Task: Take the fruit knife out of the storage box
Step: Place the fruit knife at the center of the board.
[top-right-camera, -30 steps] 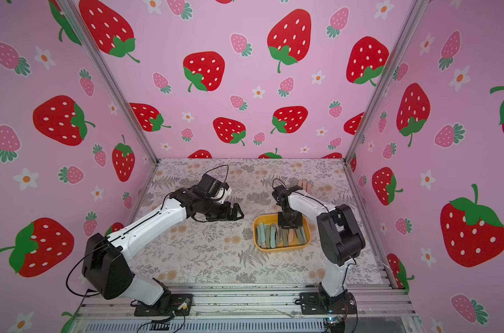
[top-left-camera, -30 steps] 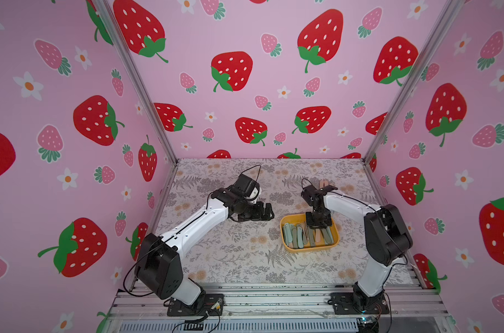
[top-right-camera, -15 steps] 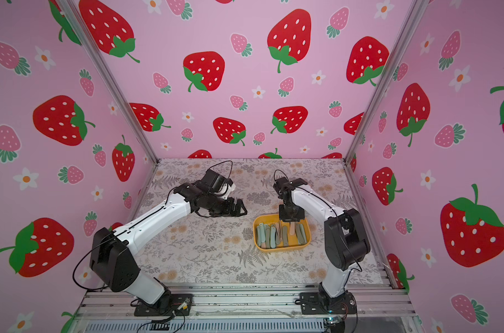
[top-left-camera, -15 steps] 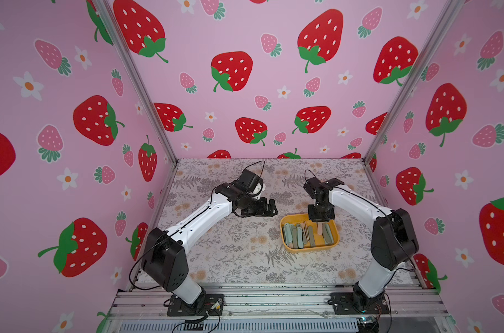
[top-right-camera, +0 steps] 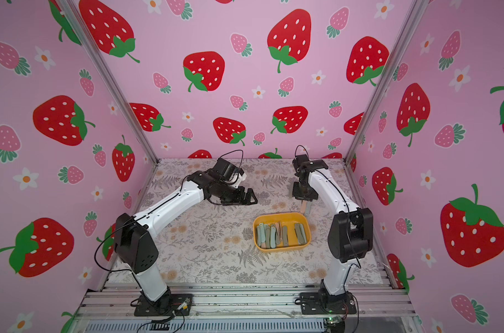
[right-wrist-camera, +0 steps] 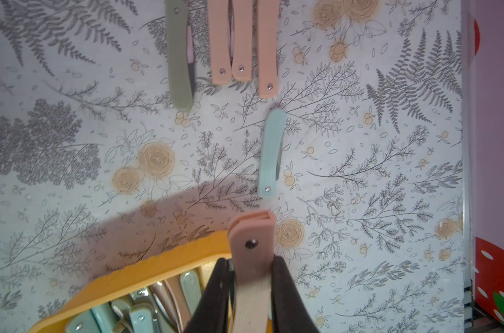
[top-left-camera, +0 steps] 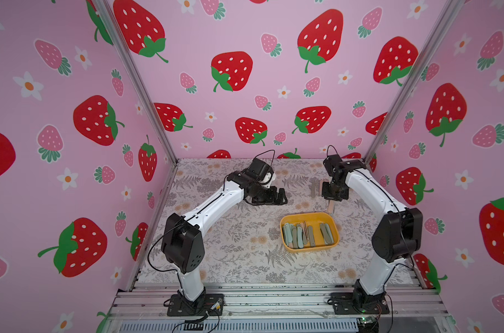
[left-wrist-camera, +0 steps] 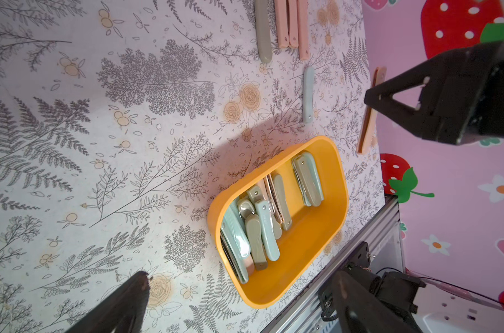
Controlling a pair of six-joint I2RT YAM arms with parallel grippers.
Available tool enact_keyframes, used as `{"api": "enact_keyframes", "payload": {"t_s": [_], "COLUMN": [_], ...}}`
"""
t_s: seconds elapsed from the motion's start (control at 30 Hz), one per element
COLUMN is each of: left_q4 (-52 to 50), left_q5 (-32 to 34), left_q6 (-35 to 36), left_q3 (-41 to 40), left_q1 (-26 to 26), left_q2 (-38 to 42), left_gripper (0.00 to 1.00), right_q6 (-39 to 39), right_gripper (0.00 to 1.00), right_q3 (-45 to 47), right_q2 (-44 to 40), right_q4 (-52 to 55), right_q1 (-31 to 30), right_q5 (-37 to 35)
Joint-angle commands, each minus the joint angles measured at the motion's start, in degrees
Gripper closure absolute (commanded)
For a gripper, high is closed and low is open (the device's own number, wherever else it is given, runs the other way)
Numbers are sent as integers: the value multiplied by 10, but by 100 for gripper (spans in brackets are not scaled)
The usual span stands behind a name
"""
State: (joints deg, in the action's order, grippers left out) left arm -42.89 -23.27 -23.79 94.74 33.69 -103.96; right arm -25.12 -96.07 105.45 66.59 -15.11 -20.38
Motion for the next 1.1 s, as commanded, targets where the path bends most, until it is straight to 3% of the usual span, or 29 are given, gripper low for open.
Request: {"api": "enact_keyframes", "payload": {"t_s": [0.0,0.23,0.57,0.97,1.07], "left_q4": [-16,-23,-13,-8,-8], "left_q5": [-20,-35,-46,-53,-54], "left_q6": [11,7,2,1,1], "left_q3": [54,115,97,91,86], "left_q1": [3,3,-1,-7,-7], "left_q2": [-34,-96,-112,-115,-111], "left_gripper": [1,1,1,1,1], "right_q6": [20,38,68,86,87], "right_gripper": [82,82,82,79,71], "right_q3": [-30,-89,-155,-152,-143], "right_q2": [59,158,247,261,253], "right_q4": [-10,-28,-28,-32,-34], "right_q1": [19,45,45,36,31], "right_q5": [10,14,3,-8,-20]}}
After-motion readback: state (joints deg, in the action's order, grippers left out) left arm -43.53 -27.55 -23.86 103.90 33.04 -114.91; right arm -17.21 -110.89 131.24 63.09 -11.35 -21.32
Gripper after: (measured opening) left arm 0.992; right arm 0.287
